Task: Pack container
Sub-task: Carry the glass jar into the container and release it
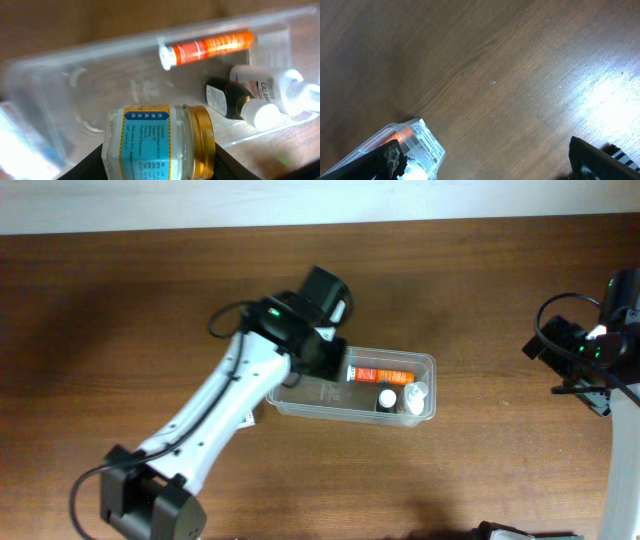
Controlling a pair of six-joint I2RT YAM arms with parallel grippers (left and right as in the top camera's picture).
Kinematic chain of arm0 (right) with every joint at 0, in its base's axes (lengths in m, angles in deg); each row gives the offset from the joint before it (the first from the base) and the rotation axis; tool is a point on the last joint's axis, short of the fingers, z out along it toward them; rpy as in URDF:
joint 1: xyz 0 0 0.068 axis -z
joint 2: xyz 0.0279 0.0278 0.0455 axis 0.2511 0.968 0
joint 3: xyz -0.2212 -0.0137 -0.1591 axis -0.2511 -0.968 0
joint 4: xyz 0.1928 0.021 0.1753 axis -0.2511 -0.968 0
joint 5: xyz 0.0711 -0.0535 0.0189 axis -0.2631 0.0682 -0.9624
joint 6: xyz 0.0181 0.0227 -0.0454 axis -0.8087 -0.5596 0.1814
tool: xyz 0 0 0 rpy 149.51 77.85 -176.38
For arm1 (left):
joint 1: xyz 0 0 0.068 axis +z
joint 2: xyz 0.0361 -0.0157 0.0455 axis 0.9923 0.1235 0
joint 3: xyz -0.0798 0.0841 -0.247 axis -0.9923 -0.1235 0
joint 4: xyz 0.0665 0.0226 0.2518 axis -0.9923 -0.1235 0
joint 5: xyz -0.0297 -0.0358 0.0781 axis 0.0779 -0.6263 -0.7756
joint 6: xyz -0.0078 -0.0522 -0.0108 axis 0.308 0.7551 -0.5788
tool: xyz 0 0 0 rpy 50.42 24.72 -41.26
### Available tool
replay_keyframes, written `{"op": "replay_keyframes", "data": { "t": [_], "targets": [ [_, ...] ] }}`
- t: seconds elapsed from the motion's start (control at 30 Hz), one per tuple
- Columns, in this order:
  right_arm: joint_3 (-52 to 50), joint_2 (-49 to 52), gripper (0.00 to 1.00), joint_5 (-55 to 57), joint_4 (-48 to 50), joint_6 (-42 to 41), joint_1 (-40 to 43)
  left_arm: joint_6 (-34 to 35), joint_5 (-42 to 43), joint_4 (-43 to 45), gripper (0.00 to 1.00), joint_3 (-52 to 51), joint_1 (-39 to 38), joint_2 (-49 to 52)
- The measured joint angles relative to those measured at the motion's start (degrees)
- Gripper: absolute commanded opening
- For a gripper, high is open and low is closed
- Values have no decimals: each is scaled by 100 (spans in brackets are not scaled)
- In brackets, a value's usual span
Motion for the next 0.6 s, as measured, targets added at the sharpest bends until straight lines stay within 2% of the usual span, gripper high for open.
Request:
{"op": "replay_keyframes", "data": {
  "t": [0.17, 0.5, 0.6],
  "targets": [
    [0, 0, 98, 2, 2, -2, 0, 638, -2, 372, 41, -446, -439, 498],
    [0, 0, 98, 2, 0, 0, 0, 1008, 2, 868, 42, -461, -846, 1261],
    [0, -2, 98, 2, 2, 0, 0, 1043, 2, 887, 55, -461, -855, 1482]
  ]
}}
